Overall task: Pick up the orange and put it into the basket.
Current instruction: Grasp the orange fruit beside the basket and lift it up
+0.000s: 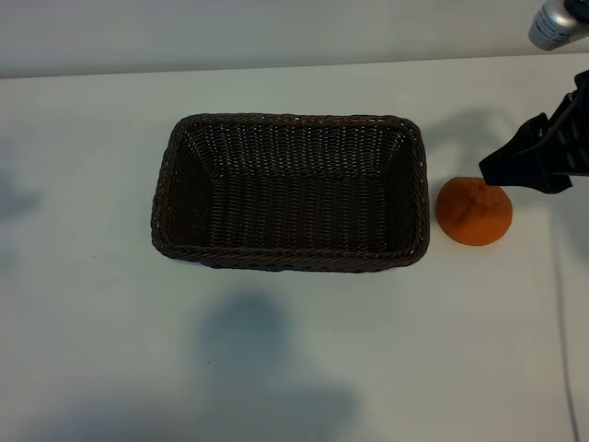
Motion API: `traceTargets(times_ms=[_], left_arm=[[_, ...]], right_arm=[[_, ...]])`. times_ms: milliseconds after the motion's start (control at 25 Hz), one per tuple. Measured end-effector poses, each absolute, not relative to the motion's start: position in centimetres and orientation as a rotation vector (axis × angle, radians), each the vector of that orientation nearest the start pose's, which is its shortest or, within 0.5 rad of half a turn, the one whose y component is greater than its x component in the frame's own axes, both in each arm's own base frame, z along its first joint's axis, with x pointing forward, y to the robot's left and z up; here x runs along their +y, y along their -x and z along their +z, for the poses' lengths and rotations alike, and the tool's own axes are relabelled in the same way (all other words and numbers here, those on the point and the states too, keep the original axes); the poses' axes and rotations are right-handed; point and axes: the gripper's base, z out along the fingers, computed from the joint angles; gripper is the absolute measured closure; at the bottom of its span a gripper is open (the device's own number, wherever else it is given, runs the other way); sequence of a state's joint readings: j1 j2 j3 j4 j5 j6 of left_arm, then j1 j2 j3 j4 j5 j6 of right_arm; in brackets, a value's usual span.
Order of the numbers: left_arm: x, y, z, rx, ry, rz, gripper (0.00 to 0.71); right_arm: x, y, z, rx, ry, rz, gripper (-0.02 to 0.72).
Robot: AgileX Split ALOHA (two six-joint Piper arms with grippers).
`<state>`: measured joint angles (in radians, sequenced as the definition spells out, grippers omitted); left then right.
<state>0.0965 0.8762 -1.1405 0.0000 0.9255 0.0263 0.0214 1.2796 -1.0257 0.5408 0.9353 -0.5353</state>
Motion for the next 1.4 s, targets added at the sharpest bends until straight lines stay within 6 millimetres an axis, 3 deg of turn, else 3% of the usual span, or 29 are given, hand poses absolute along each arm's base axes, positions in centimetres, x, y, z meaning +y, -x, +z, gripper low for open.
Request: traceTargets(times_ms=[40,360,640,760,1080,1400], left_arm=[[1.3,-13.8,42.8,2.112,0.077,0.071,0.117],[0.8,-8.7,43.0,2.050,0.077,0.073,0.118],[0.1,-4.3,37.3,2.002,0.083,0.028,0.118],[-0.2,-2.3,36.1,1.938,0.079,0.015,0.118],[-0.2,-0.5,35.2,1.905,0.048,0.051,0.118],[-0.7,1.1,31.8,1.928,0.047,0.010,0.139]], right_arm=[[4.3,-24.9,31.4,2.494,0.422,0.485,0.124],[4.3,-24.9,31.4,2.494,0.422,0.485,0.124],[4.3,-24.9,31.4,2.494,0.422,0.485,0.124],[4.3,-24.9,31.4,2.494,0.422,0.485,0.124],[4.3,-24.9,31.4,2.494,0.422,0.485,0.124],[4.3,-24.9,31.4,2.494,0.423,0.485,0.124]])
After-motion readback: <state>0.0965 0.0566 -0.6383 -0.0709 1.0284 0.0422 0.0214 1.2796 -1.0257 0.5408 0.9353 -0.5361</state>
